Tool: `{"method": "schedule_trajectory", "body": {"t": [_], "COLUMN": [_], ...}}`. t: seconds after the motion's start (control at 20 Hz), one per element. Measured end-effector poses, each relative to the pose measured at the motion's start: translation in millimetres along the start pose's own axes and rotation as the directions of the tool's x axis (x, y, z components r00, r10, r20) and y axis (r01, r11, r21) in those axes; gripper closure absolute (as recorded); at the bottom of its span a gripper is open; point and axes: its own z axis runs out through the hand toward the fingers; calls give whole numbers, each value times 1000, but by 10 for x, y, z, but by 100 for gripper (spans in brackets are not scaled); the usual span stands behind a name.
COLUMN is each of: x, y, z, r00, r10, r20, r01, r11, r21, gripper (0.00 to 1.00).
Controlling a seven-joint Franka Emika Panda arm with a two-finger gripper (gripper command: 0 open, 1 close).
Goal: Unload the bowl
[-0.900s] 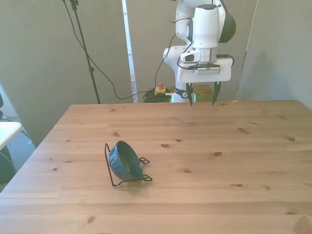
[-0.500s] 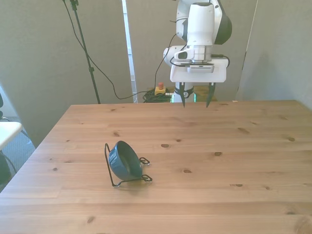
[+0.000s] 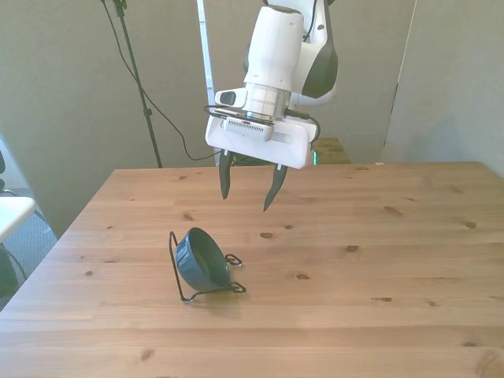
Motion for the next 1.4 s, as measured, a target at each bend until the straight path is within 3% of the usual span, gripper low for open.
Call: {"method": "schedule_trajectory", "body": {"t": [0.55,1.4], "x": [480,618], "y": [-342,-342], "z": [385,716], "r00": [977,969], "r10": [114,122], "r20": [-179,-216], "r01": [-126,-155], "r11": [990,977], "r21": [-57,-147], "gripper": [0,0]}}
